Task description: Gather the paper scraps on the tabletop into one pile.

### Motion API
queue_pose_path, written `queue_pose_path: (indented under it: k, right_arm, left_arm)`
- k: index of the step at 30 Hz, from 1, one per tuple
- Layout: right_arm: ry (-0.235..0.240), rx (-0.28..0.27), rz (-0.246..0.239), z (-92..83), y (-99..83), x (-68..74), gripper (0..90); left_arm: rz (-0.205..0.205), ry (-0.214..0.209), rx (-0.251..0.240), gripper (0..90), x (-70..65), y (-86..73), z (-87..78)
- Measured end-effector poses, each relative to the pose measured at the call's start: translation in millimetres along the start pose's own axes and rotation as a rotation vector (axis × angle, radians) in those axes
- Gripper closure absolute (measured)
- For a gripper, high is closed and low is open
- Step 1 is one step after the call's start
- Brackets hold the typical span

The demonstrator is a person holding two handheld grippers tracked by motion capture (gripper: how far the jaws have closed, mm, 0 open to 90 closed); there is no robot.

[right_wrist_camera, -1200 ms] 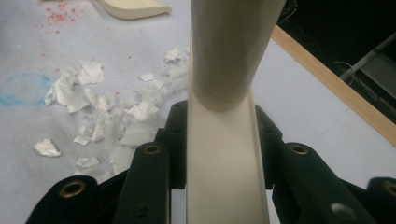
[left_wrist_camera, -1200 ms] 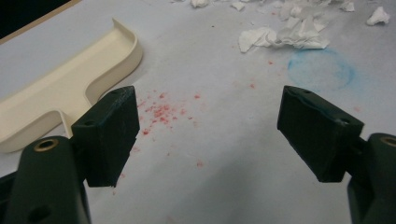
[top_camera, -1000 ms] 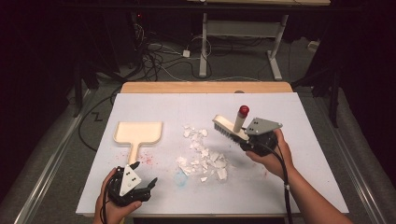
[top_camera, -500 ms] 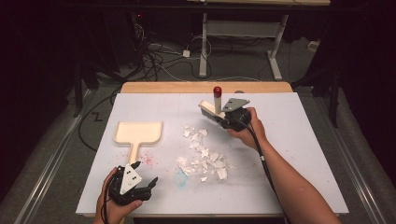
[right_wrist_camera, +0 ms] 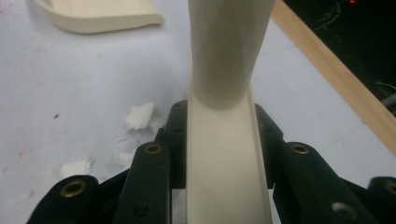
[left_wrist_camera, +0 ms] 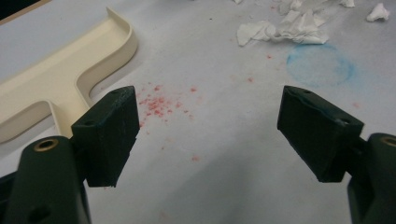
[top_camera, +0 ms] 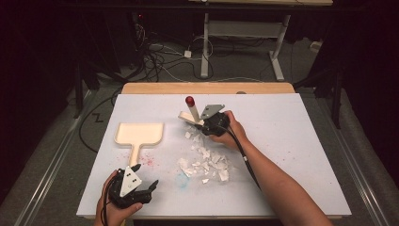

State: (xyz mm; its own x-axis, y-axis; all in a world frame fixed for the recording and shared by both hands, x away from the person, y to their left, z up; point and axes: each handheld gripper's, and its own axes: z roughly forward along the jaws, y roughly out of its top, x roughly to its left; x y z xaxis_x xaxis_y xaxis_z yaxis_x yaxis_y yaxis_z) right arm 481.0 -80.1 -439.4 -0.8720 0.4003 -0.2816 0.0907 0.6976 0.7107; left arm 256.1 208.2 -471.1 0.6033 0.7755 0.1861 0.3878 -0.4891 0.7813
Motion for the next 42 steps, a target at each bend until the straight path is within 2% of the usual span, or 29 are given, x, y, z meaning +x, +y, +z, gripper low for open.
queue_pose_path:
  k: [1, 2, 4, 6, 8, 10, 13, 16, 18, 23, 24, 26, 29, 30, 33, 35, 37, 38, 39, 40, 42]
  right_arm:
    - [0.019, 0.001, -0.002, -1.6, -1.1, 1.0, 67.5]
    - [0.019, 0.001, -0.002, -1.6, -1.1, 1.0, 67.5]
    - [0.058, -0.01, -0.025, -6.1, -3.1, 4.1, 67.5]
    - [0.123, -0.038, -0.049, -14.1, -8.6, 10.7, 67.5]
    - [0.136, -0.029, -0.076, -19.4, -13.7, 16.8, 67.2]
    - [0.15, -0.034, -0.079, -22.7, -16.9, 19.5, 67.1]
    - [0.197, -0.058, -0.099, -40.3, -28.1, 30.2, 67.1]
    - [0.205, -0.06, -0.124, -48.9, -32.4, 36.8, 67.2]
    - [0.236, -0.074, -0.145, -62.0, -39.0, 46.1, 67.2]
    - [0.206, -0.088, -0.17, -76.4, -44.1, 53.6, 67.6]
    - [0.179, -0.101, -0.157, -81.7, -43.7, 52.0, 67.7]
    - [0.173, -0.117, -0.137, -85.8, -42.5, 47.2, 67.7]
    - [0.129, -0.112, -0.126, -88.7, -39.0, 38.0, 67.7]
    - [0.129, -0.112, -0.126, -88.7, -39.0, 38.0, 67.7]
    - [0.09, -0.15, -0.095, -91.8, -31.7, 23.8, 67.7]
    - [0.078, -0.161, -0.087, -91.4, -29.1, 20.7, 67.7]
    - [0.05, -0.153, -0.08, -82.9, -20.2, 13.8, 67.7]
    - [0.05, -0.153, -0.08, -82.9, -20.2, 13.8, 67.7]
    - [0.058, -0.14, -0.087, -72.7, -13.9, 11.9, 67.7]
    - [0.058, -0.14, -0.087, -72.7, -13.9, 11.9, 67.7]
    - [0.073, -0.114, -0.093, -60.2, -8.1, 12.2, 67.6]
  left_arm:
    - [0.004, 0.0, 0.0, 20.0, -0.5, 0.1, -0.7]
    - [0.006, 0.001, 0.001, 20.0, -1.1, 0.1, -1.2]
    - [0.008, 0.002, 0.001, 20.0, -1.6, -0.1, -1.6]
    - [0.01, 0.004, 0.0, 20.0, -1.6, 0.0, -2.2]
    - [0.015, 0.005, -0.004, 20.0, -1.3, 0.4, -3.5]
    - [0.017, 0.004, -0.004, 20.0, -1.3, 0.4, -3.7]
    - [0.017, 0.001, -0.001, 20.0, -1.4, 0.3, -2.9]
    - [0.014, 0.001, -0.005, 20.0, -2.2, 0.8, -3.2]
    - [0.016, 0.001, -0.007, 20.0, -3.8, 1.8, -3.8]
    - [0.018, 0.001, -0.001, 20.0, -5.0, 3.2, -1.9]
    - [0.019, 0.001, 0.0, 20.0, -5.4, 3.7, -1.5]
    - [0.026, 0.005, 0.003, 20.0, -5.6, 5.0, -1.1]
    - [0.022, 0.006, -0.001, 20.0, -4.4, 6.6, -0.2]
    - [0.021, 0.007, -0.001, 20.0, -4.0, 6.8, 0.2]
    - [0.021, 0.004, 0.003, 20.0, -3.2, 5.9, 1.3]
    - [0.021, 0.001, 0.01, 20.0, -2.8, 5.2, 2.0]
    - [0.021, -0.001, 0.01, 20.0, -2.8, 5.1, 2.1]
    - [0.021, -0.001, 0.011, 20.0, -2.9, 5.1, 2.1]
    - [0.021, -0.003, 0.011, 20.0, -2.9, 5.2, 2.0]
    - [0.021, -0.003, 0.011, 20.0, -3.0, 5.1, 2.0]
    - [0.023, -0.002, 0.013, 20.0, -2.5, 5.0, 2.1]
